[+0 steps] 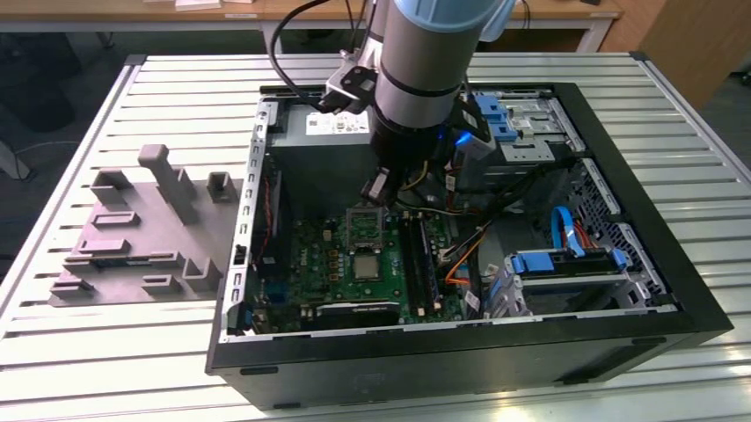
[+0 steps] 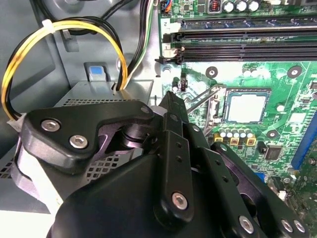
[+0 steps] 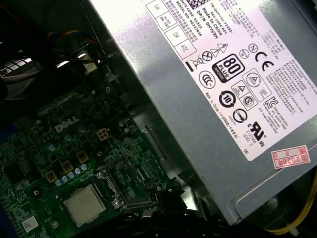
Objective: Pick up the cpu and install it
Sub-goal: 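Close the cpu cover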
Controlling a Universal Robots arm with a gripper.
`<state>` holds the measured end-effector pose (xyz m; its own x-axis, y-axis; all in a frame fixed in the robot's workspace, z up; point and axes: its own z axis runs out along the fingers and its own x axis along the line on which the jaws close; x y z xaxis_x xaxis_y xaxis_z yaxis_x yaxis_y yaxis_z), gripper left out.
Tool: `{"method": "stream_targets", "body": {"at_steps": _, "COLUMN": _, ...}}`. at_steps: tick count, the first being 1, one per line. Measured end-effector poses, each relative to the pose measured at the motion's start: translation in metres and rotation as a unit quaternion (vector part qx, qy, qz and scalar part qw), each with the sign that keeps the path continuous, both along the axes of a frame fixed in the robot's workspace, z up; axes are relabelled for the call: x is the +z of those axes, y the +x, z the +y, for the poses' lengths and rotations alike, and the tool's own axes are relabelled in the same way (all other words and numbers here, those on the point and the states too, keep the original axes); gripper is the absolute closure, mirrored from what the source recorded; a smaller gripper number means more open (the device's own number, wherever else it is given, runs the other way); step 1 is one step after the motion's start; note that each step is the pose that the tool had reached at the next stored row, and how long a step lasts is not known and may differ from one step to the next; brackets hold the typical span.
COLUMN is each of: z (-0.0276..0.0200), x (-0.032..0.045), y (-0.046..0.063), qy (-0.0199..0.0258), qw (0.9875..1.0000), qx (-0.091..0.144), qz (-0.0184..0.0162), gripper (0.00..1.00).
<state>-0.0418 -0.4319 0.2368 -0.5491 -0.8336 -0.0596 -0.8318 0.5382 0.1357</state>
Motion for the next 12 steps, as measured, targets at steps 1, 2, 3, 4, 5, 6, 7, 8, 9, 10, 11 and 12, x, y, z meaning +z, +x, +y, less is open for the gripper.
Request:
{"method": "stream_targets", "body": {"at_steps": 1, "z": 0.0000, "x": 0.0002, "y": 0.0000, "qy": -0.0002, "qw": 1.0000, "qx": 0.001, "qz": 0.0000, "gripper": 0.89}}
{"method": "stream_targets", "body": {"at_steps": 2, "z": 0.0000, "x": 0.0003, "y": 0.0000, "qy": -0.0004, "qw": 1.0000, "qx": 0.002, "qz": 0.0000, "gripper": 0.89}}
{"method": "stream_targets", "body": {"at_steps": 3, "z": 0.0000, "x": 0.0004, "y": 0.0000, "qy": -0.0005, "qw": 1.0000, "qx": 0.002, "qz": 0.0000, "gripper": 0.89}}
{"method": "stream_targets", "body": {"at_steps": 4, "z": 0.0000, "x": 0.0006, "y": 0.0000, "qy": -0.0007, "qw": 1.0000, "qx": 0.003, "qz": 0.0000, "gripper": 0.89}}
{"method": "stream_targets", "body": {"at_steps": 5, "z": 0.0000, "x": 0.0007, "y": 0.0000, "qy": -0.0008, "qw": 1.0000, "qx": 0.004, "qz": 0.0000, "gripper": 0.89}}
{"method": "stream_targets", "body": {"at_steps": 6, "z": 0.0000, "x": 0.0009, "y": 0.0000, "qy": -0.0009, "qw": 1.0000, "qx": 0.005, "qz": 0.0000, "gripper": 0.89}}
{"method": "stream_targets", "body": {"at_steps": 7, "z": 0.0000, "x": 0.0010, "y": 0.0000, "qy": -0.0010, "qw": 1.0000, "qx": 0.005, "qz": 0.0000, "gripper": 0.89}}
{"method": "stream_targets", "body": {"at_steps": 8, "z": 0.0000, "x": 0.0011, "y": 0.0000, "qy": -0.0011, "qw": 1.0000, "qx": 0.006, "qz": 0.0000, "gripper": 0.89}}
{"method": "stream_targets", "body": {"at_steps": 9, "z": 0.0000, "x": 0.0012, "y": 0.0000, "qy": -0.0012, "qw": 1.0000, "qx": 0.007, "qz": 0.0000, "gripper": 0.89}}
{"method": "stream_targets", "body": {"at_steps": 10, "z": 0.0000, "x": 0.0014, "y": 0.0000, "qy": -0.0014, "qw": 1.0000, "qx": 0.007, "qz": 0.0000, "gripper": 0.89}}
{"method": "stream_targets", "body": {"at_steps": 11, "z": 0.0000, "x": 0.0015, "y": 0.0000, "qy": -0.0015, "qw": 1.0000, "qx": 0.008, "qz": 0.0000, "gripper": 0.89}}
{"method": "stream_targets", "body": {"at_steps": 12, "z": 0.0000, "x": 0.0016, "y": 0.0000, "qy": -0.0016, "qw": 1.0000, "qx": 0.008, "qz": 0.0000, "gripper": 0.89}}
